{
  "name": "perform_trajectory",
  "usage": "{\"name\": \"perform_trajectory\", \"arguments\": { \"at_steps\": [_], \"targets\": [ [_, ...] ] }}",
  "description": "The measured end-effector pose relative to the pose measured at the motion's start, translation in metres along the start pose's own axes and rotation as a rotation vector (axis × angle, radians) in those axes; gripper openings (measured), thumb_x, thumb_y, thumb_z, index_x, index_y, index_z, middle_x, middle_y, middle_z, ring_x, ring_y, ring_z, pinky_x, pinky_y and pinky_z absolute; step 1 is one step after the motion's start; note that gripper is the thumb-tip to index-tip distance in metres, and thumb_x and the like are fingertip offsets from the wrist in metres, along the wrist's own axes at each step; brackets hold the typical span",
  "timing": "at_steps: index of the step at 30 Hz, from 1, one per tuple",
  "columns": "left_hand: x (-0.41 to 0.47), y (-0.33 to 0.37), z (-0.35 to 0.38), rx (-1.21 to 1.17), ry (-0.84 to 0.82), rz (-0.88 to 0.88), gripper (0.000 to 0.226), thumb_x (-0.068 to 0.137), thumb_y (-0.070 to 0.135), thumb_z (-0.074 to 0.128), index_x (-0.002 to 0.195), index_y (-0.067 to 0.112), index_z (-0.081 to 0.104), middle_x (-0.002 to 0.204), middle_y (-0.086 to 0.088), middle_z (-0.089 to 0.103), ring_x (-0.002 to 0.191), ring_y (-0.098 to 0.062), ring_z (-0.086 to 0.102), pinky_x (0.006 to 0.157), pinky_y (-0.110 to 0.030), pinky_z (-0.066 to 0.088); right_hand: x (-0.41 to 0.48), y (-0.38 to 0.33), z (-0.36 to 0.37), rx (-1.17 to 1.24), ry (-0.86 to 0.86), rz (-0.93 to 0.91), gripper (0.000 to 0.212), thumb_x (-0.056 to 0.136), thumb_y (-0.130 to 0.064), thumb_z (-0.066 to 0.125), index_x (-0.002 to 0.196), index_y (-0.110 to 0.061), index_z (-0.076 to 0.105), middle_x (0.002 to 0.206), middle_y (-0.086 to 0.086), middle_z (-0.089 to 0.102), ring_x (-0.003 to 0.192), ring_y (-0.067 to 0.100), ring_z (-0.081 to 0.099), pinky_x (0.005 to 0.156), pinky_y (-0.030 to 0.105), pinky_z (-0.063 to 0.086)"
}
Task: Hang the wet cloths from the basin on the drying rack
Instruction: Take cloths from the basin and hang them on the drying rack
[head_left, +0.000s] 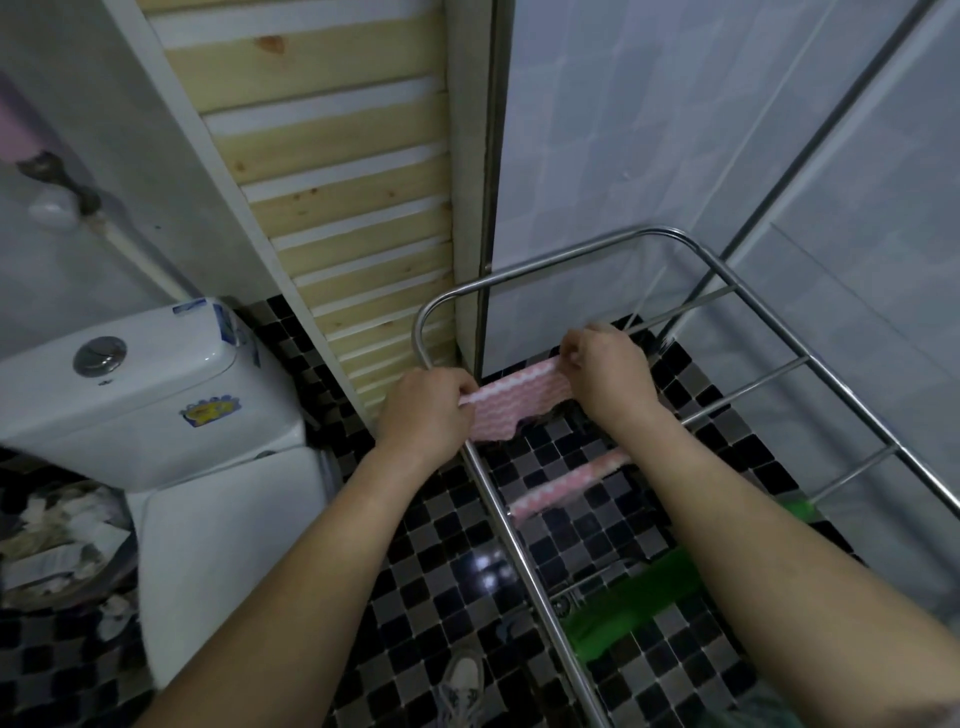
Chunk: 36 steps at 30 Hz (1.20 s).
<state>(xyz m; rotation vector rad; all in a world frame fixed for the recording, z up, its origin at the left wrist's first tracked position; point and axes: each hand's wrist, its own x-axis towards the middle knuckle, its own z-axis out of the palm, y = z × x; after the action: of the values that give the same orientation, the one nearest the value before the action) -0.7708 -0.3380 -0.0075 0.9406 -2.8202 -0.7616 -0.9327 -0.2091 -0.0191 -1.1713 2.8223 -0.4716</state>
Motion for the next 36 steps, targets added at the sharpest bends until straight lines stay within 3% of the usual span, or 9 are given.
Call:
{"name": "perform_trajectory", "arguments": {
  "at_steps": [3,6,10,13,17,19,27,31,36],
  "targets": [
    [-0.011,0.01,-0.005,0.018,0.073,0.082,0.024,0.089,0.024,0.063,0.113,0.025,0.068,0.107,0.003,0.067,0.096,-0.014,0.055,0.074,-0.023,0.036,-0.009,0.0,-0.01,-0.011,-0.038,0.045,0.03,0.09,-0.013,0.059,0.12,-0.016,0.061,0.115,0.009,0.055,0.095,0.031,0.059,0.069,0.037,0.05],
    [-0.039,0.026,-0.001,-0.081,0.017,0.145,0.016,0.09,0.033,0.063,0.103,0.026,0.071,0.1,0.008,0.069,0.084,-0.005,0.06,0.073,-0.018,0.045,-0.022,0.008,-0.031,-0.112,-0.183,0.146,0.023,0.09,-0.018,0.059,0.112,-0.021,0.064,0.11,0.005,0.061,0.096,0.028,0.061,0.07,0.034,0.049],
    [-0.077,0.036,0.023,-0.054,-0.097,0.221,0.024,0.089,0.044,0.061,0.096,0.024,0.072,0.091,0.005,0.07,0.088,-0.014,0.06,0.075,-0.033,0.052,-0.046,0.025,-0.054,-0.188,-0.396,0.314,0.014,0.09,-0.025,0.059,0.098,-0.02,0.068,0.103,0.007,0.068,0.086,0.026,0.062,0.066,0.029,0.047],
    [-0.089,0.038,0.037,-0.024,-0.029,0.221,0.017,0.091,0.032,0.06,0.101,0.022,0.07,0.095,0.004,0.065,0.091,-0.015,0.055,0.075,-0.03,0.047,-0.064,0.03,-0.053,-0.125,-0.35,0.366,0.021,0.09,-0.025,0.063,0.108,-0.017,0.071,0.107,0.008,0.07,0.093,0.025,0.064,0.075,0.03,0.051],
    [-0.094,0.042,0.041,-0.018,0.03,0.156,0.013,0.089,0.023,0.062,0.098,0.02,0.071,0.093,0.003,0.069,0.09,-0.016,0.058,0.076,-0.028,0.046,-0.081,0.033,-0.044,0.039,-0.198,0.41,0.02,0.091,-0.025,0.065,0.1,-0.01,0.074,0.098,0.011,0.071,0.078,0.02,0.059,0.073,0.026,0.045],
    [-0.098,0.045,0.043,-0.029,0.052,0.134,0.014,0.088,0.02,0.063,0.098,0.018,0.072,0.093,0.0,0.07,0.091,-0.019,0.061,0.078,-0.031,0.048,-0.087,0.036,-0.041,0.107,-0.161,0.409,0.021,0.092,-0.025,0.064,0.1,-0.009,0.074,0.099,0.011,0.071,0.083,0.02,0.062,0.079,0.03,0.049],
    [-0.13,0.049,0.031,-0.135,0.153,0.058,0.02,0.092,0.022,0.06,0.109,0.017,0.07,0.105,0.0,0.07,0.099,-0.017,0.057,0.079,-0.021,0.038,-0.112,0.029,-0.052,0.052,-0.069,0.211,0.039,0.096,-0.028,0.051,0.133,-0.017,0.055,0.121,0.012,0.056,0.102,0.032,0.06,0.076,0.036,0.046],
    [-0.165,0.039,0.012,-0.323,0.219,-0.032,0.017,0.093,0.02,0.06,0.105,0.018,0.072,0.101,0.007,0.07,0.092,-0.008,0.062,0.081,-0.018,0.045,-0.13,-0.003,-0.072,0.234,-0.019,0.003,0.033,0.094,-0.019,0.055,0.126,-0.017,0.062,0.108,0.005,0.064,0.087,0.016,0.057,0.074,0.026,0.041],
    [-0.216,0.019,-0.011,-0.59,0.288,-0.219,0.018,0.094,0.014,0.059,0.1,0.024,0.072,0.087,0.013,0.071,0.08,0.006,0.063,0.073,-0.002,0.044,-0.162,-0.061,-0.077,0.484,-0.171,-0.121,0.023,0.095,-0.02,0.057,0.114,-0.019,0.07,0.099,-0.01,0.066,0.084,0.001,0.059,0.072,0.014,0.045]
  ]
}}
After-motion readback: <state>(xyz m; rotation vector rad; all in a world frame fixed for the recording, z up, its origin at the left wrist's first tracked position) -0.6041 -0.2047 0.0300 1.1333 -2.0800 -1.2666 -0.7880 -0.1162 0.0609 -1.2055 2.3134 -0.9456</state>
